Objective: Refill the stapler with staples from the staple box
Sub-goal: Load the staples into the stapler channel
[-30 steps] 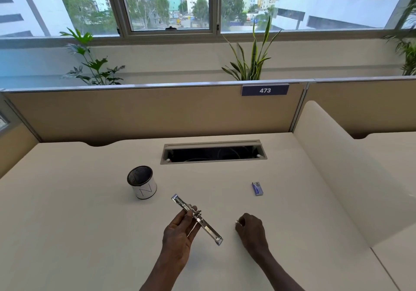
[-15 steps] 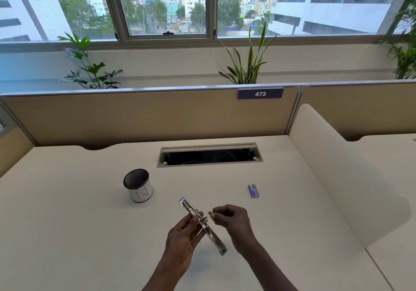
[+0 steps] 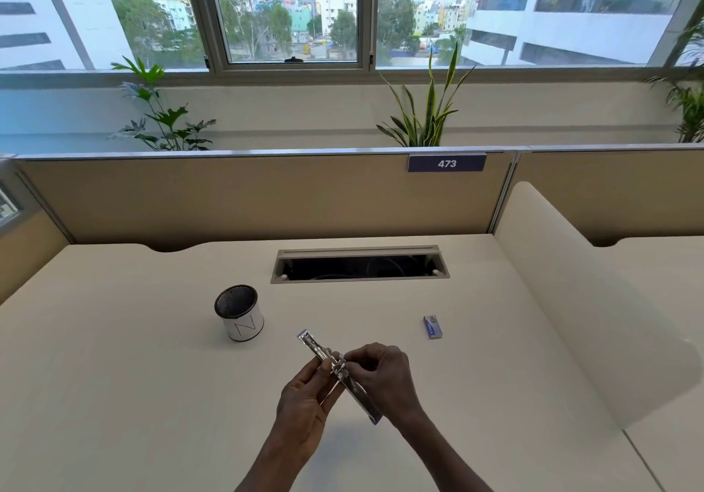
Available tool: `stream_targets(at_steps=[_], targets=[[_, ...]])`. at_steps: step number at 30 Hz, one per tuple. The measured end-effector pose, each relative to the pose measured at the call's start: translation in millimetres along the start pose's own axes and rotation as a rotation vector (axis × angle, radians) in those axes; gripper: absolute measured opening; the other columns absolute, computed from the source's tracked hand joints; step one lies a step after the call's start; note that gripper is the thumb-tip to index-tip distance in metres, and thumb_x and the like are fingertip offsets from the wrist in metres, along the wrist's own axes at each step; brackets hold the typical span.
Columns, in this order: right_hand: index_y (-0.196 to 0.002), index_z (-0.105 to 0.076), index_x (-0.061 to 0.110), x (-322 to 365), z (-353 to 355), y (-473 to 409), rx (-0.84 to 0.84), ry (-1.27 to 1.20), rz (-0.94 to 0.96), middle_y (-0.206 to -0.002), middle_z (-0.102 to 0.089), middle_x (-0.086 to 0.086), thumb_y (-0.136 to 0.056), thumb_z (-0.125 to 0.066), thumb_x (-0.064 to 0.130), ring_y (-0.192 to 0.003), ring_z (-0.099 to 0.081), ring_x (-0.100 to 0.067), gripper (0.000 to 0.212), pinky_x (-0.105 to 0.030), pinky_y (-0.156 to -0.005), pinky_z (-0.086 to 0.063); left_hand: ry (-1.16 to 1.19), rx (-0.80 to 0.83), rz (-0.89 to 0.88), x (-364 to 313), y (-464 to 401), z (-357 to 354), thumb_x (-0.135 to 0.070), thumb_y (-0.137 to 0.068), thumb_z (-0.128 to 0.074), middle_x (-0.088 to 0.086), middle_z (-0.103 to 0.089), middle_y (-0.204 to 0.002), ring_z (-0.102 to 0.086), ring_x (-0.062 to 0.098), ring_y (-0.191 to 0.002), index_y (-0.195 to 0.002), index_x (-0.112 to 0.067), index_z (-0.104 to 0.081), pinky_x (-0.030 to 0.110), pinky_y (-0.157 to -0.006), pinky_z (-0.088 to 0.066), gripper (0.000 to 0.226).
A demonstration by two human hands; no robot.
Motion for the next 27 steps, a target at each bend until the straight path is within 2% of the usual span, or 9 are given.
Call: stream_targets(at_steps=[4,8,13,16,21,27], targets=[[-0.078,-0.081,0.019,4,4,-2,-0.006,-0.032,-0.022,-0.069,-0.077,0.008,-0.075,-0.078,0.015,-0.065,-0.073,-0.005,0.005,-0.021,-0.064,-0.058,-0.025,0.024,0.002,-2,0,-3,-0.010,-0.080,-0.065,0.018,-0.075,-0.107,-0.074,0.025,-0.096,-0.103,0.000,-0.075,0.031,-0.074,-0.061,0.027],[-0.079,-0.082,0.018,13,8,-5,0.000,-0.082,-0.029,-0.069,-0.077,0.005,-0.075,-0.080,0.019,-0.064,-0.072,-0.007,0.004,-0.026,-0.065,-0.060,-0.058,0.058,0.008,-3,3,-10,-0.013,-0.080,-0.066,0.015,-0.075,-0.109,-0.074,0.023,-0.097,-0.108,-0.002,-0.074,0.030,-0.076,-0.060,0.031],[-0.082,-0.082,0.016,26,9,-7,0.072,-0.104,-0.033,-0.071,-0.078,0.001,-0.077,-0.079,0.014,-0.066,-0.073,-0.011,0.006,-0.022,-0.064,-0.058,-0.062,0.069,0.031,-2,4,-11,-0.013,-0.081,-0.067,0.017,-0.075,-0.109,-0.073,0.024,-0.096,-0.113,-0.004,-0.073,0.031,-0.075,-0.060,0.034],[-0.082,-0.081,0.015,30,11,-8,0.107,-0.068,-0.045,-0.072,-0.078,0.000,-0.077,-0.079,0.011,-0.067,-0.074,-0.013,0.007,-0.024,-0.065,-0.060,-0.069,0.084,0.040,-1,4,-12,-0.012,-0.082,-0.067,0.017,-0.075,-0.108,-0.074,0.023,-0.092,-0.113,-0.004,-0.073,0.029,-0.073,-0.060,0.032],[-0.077,-0.081,0.020,36,10,-5,0.115,0.050,-0.053,-0.070,-0.077,0.002,-0.075,-0.077,0.015,-0.067,-0.075,-0.015,0.006,-0.037,-0.068,-0.064,-0.074,0.091,0.036,0,4,-10,-0.013,-0.079,-0.070,0.015,-0.076,-0.106,-0.074,0.022,-0.091,-0.111,-0.006,-0.074,0.029,-0.073,-0.059,0.034],[-0.081,-0.081,0.015,41,10,-1,0.120,0.115,-0.042,-0.070,-0.077,0.000,-0.078,-0.077,0.014,-0.065,-0.074,-0.010,0.006,-0.032,-0.067,-0.063,-0.078,0.087,0.026,1,4,-9,-0.009,-0.078,-0.069,0.017,-0.076,-0.103,-0.075,0.024,-0.087,-0.107,-0.004,-0.075,0.032,-0.072,-0.060,0.030]])
Point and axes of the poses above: each hand's wrist, its own y-axis away from the middle knuckle, its own z-axis out of the back of the hand, x = y × z, the point moved 7 cm from there along -y, towards the middle knuckle
